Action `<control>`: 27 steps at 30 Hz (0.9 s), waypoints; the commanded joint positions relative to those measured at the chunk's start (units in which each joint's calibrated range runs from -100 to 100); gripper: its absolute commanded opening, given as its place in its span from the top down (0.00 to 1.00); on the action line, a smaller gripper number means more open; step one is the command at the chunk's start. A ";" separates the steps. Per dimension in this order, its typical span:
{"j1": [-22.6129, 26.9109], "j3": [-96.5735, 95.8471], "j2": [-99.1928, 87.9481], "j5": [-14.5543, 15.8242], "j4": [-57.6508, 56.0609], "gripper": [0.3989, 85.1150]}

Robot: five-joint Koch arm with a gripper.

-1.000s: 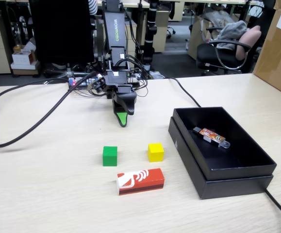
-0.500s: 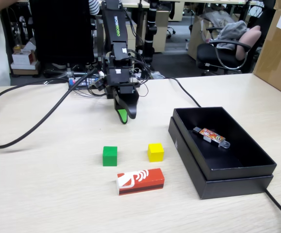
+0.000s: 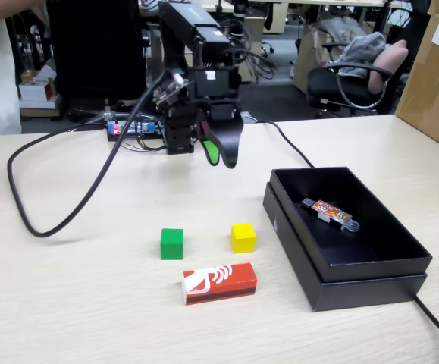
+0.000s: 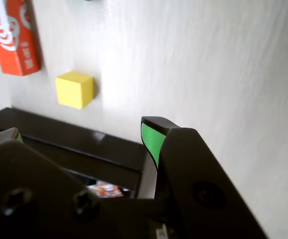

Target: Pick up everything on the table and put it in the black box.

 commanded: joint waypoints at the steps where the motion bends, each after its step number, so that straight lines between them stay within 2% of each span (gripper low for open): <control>1: 0.54 10.71 8.06 0.34 -5.55 0.46; 13: 0.49 29.93 32.73 0.83 -7.53 0.46; 16: -0.20 35.73 45.12 0.78 -7.62 0.46; 27: -0.78 42.08 56.48 0.68 -7.53 0.51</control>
